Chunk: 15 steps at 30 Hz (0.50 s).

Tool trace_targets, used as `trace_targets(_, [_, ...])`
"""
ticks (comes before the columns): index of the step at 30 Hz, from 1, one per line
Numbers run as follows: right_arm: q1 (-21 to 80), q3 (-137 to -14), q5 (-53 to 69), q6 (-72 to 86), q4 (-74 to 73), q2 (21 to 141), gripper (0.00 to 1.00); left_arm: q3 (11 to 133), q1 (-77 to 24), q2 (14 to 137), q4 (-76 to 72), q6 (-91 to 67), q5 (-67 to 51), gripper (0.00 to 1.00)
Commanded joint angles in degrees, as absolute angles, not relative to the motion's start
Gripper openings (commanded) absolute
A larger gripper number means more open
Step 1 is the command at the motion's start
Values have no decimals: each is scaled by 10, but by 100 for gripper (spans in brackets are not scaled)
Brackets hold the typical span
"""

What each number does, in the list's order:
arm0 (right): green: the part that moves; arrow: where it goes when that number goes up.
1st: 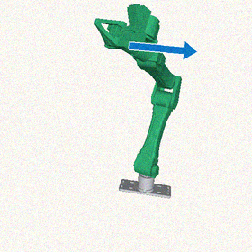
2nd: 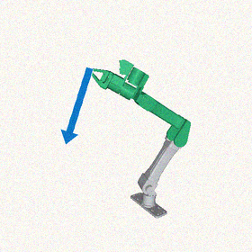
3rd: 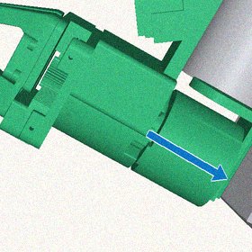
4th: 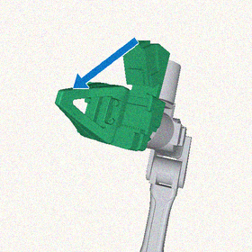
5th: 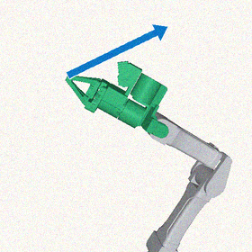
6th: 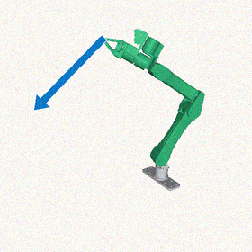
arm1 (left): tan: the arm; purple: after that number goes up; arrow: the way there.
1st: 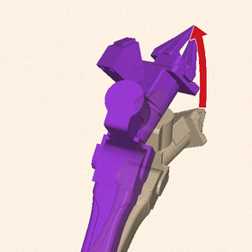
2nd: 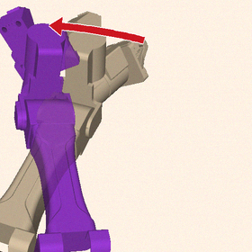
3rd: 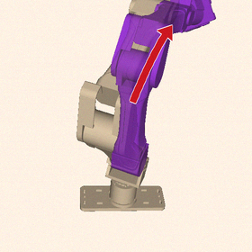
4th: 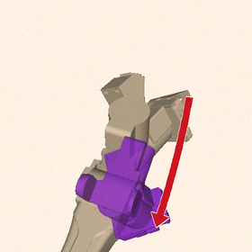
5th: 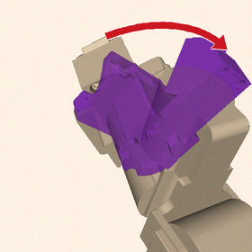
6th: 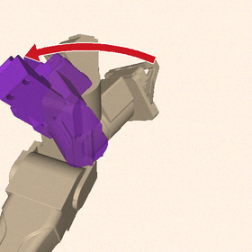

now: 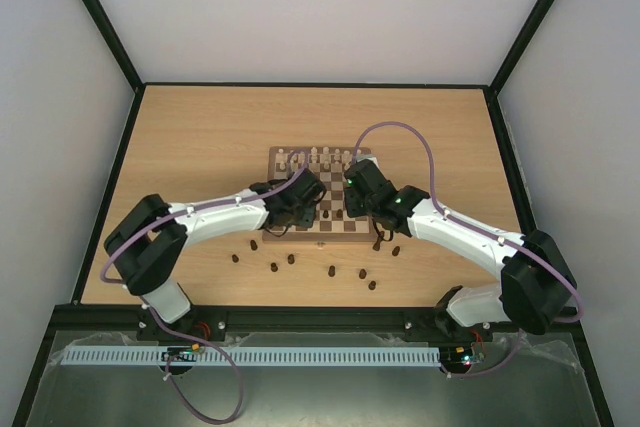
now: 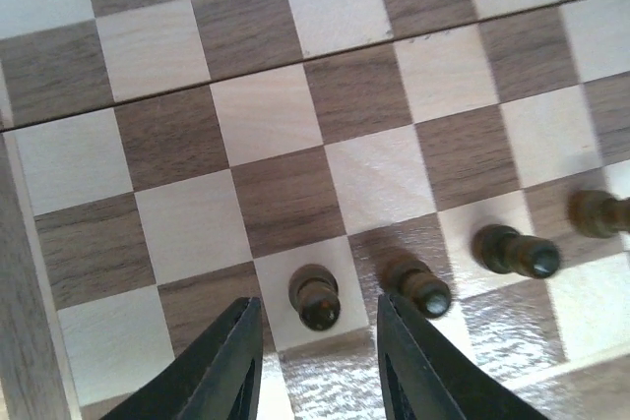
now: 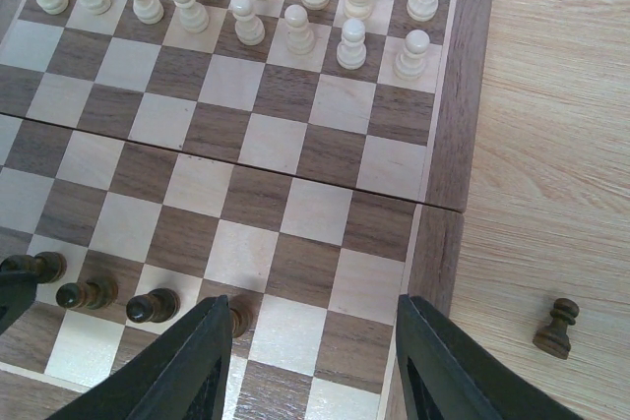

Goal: Set up the chess pieces on the board
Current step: Place the chess piece on the chessboard, then pick up the chess piece at the center of the board.

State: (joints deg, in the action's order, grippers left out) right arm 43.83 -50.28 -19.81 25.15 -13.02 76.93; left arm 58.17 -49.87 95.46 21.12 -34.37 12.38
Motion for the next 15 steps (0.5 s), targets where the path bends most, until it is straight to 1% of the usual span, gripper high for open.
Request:
trace_targets(1, [435, -499, -208, 258, -145, 772, 47, 601, -504, 908, 226, -334, 135, 38])
trace_targets(3, [434, -498, -212, 258, -146, 775, 47, 609, -504, 893, 227, -321, 143, 43])
trace_targets(6, [430, -499, -218, 260, -148, 781, 51, 617, -504, 867, 224, -298, 163, 53])
trace_targets(10, [410, -495, -216, 263, -149, 787, 56, 613, -494, 828, 199, -268, 187, 72])
trace_targets(12, [397, -492, -212, 265, -149, 790, 57, 610, -482, 818, 187, -259, 186, 78])
trace_targets(14, [388, -490, -206, 265, -146, 792, 57, 608, -470, 813, 185, -257, 190, 89])
trace_targets(15, [385, -489, -204, 265, -144, 795, 57, 603, -464, 808, 184, -259, 192, 97])
